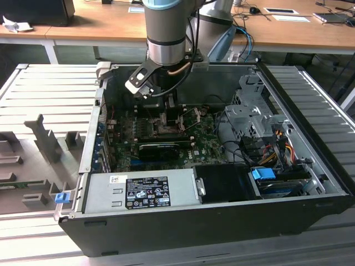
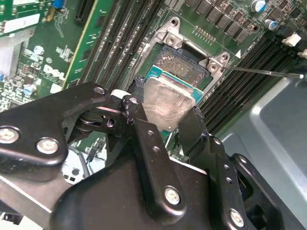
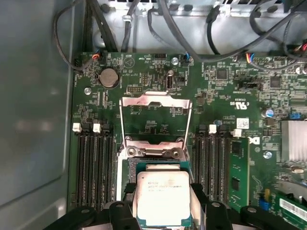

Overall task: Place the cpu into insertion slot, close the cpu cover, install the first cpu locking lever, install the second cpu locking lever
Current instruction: 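Place the cpu into insertion slot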

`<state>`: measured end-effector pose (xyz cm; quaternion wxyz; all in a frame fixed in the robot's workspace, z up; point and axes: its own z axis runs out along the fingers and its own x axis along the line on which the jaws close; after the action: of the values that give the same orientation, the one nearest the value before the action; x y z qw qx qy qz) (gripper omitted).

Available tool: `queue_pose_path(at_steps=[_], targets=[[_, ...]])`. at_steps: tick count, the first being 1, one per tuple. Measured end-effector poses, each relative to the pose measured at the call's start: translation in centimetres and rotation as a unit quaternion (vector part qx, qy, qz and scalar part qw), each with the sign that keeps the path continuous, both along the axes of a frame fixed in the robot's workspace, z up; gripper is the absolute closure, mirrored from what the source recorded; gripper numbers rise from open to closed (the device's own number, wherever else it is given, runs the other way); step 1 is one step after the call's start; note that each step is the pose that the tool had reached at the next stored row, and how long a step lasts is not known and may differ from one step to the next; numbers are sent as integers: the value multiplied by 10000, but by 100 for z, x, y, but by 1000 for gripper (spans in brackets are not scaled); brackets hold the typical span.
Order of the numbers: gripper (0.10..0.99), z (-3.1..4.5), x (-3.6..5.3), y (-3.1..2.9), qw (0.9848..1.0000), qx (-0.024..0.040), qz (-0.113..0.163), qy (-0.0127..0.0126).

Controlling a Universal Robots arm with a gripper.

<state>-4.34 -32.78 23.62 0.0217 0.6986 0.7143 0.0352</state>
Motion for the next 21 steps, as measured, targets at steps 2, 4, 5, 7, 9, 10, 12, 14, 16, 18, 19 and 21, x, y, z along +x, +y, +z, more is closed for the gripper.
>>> queue_pose_path(at_steps=[2,4,5,7,9,10,12,14,16,18,19,21], targets=[[557,-42,-5,18,10000,-4,0,5],[557,-82,-10,26,10000,-12,0,11],[557,-97,-11,29,10000,-16,0,15],[557,-126,-11,42,10000,-22,-2,24],[557,-150,-12,51,10000,-21,-2,25],[557,-167,-14,53,10000,-20,-6,29],[557,-185,-15,57,10000,-21,-13,37],[557,-207,-16,66,10000,-21,-27,47],[557,-223,-16,72,10000,-21,-41,58],[557,-246,-16,87,10000,-21,-52,71],[557,-252,-16,89,10000,-21,-56,76],[557,-273,-17,98,9999,-21,-83,92]])
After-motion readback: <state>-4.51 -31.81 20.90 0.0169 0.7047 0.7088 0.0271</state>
